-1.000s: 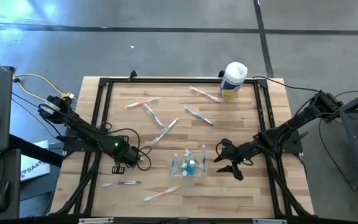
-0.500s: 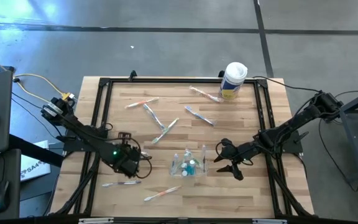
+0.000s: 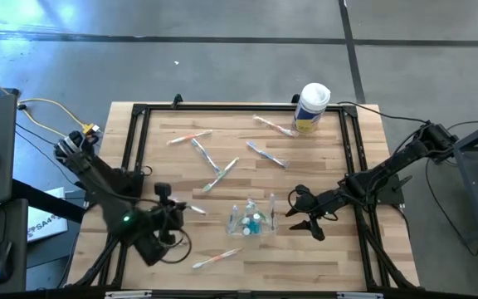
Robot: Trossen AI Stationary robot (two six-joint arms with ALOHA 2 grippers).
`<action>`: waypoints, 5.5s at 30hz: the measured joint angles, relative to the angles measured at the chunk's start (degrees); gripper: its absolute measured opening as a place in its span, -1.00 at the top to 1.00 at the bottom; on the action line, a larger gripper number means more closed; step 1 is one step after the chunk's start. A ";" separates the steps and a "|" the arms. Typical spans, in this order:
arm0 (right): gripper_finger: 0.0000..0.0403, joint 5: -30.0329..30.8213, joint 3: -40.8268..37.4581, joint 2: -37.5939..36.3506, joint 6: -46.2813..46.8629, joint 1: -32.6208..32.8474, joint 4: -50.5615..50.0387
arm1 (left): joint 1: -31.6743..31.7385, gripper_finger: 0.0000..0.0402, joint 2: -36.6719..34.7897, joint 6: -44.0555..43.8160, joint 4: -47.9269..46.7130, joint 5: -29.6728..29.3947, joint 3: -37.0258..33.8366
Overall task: Pick & Place toothbrushing station
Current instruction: Put the top purple toothbrush into the transparent organizer
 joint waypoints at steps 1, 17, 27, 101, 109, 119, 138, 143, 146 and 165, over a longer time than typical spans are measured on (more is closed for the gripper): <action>-0.07 0.00 0.00 0.00 0.00 0.00 -0.02 | -1.35 0.95 0.00 -0.67 0.20 -3.30 0.39; -0.07 -0.21 0.00 0.00 -1.77 -0.01 3.99 | -12.47 0.95 -0.10 -1.56 6.34 -41.57 1.81; -0.07 -10.82 0.00 0.00 -7.68 0.00 17.01 | -9.50 0.95 -0.09 16.88 20.69 -41.42 1.62; -0.21 1.55 0.00 0.02 -4.76 -4.54 39.99 | 21.58 0.88 22.08 162.24 80.66 12.37 15.21; -0.21 -0.51 0.00 0.04 -4.76 -6.66 40.30 | 22.67 0.88 22.86 161.65 81.22 13.64 15.17; -0.08 -4.93 0.00 1.38 -4.76 -7.82 40.27 | 24.13 0.88 25.02 162.23 84.19 13.23 15.19; 0.91 -7.97 -0.02 2.21 -11.06 -7.85 40.93 | 24.05 0.88 25.07 161.23 83.98 13.63 15.17; 0.92 -7.89 -0.02 2.19 -11.41 -7.85 40.49 | 24.05 0.88 25.07 160.93 84.00 13.66 15.15; 0.94 -7.94 -0.02 2.18 -11.43 -7.85 40.50 | 24.05 0.88 25.07 159.48 84.11 13.72 15.15; 0.95 -8.76 0.04 2.08 -12.56 -7.85 40.67 | 21.73 0.32 25.07 136.98 84.77 10.52 15.52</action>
